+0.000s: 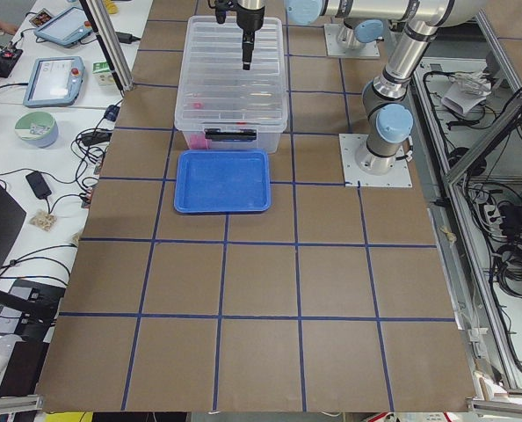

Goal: Place red block in blue tray from box

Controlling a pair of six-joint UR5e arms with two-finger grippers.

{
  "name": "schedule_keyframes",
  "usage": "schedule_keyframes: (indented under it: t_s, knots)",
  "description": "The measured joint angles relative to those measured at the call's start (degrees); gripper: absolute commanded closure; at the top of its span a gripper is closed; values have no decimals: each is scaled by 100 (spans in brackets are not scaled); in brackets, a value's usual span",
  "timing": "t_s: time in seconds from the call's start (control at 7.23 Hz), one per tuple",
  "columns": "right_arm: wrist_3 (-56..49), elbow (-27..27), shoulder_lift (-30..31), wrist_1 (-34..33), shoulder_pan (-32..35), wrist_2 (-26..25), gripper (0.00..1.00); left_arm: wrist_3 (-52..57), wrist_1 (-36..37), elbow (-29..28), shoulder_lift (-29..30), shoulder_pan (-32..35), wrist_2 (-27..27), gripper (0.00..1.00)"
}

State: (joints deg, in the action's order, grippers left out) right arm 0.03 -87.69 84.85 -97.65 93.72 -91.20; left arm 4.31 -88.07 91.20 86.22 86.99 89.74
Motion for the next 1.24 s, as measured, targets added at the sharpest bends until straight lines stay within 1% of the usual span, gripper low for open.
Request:
schedule_keyframes:
  t_s: [0.28, 0.41, 0.83, 1.24]
  knots:
    - [-24, -481, -469, -863, -57, -32, 0, 0, 2, 3, 2, 2, 0, 0]
    - [-51, -649, -601, -1142, -69, -38, 0, 0, 6, 3, 5, 2, 0, 0]
    - [-245, -853, -677, -1321, -188, -54, 0, 0, 7, 16, 6, 8, 0, 0]
    - [-392, -1032, -680, -1311, -586, -78, 0, 0, 9, 21, 8, 11, -8, 0]
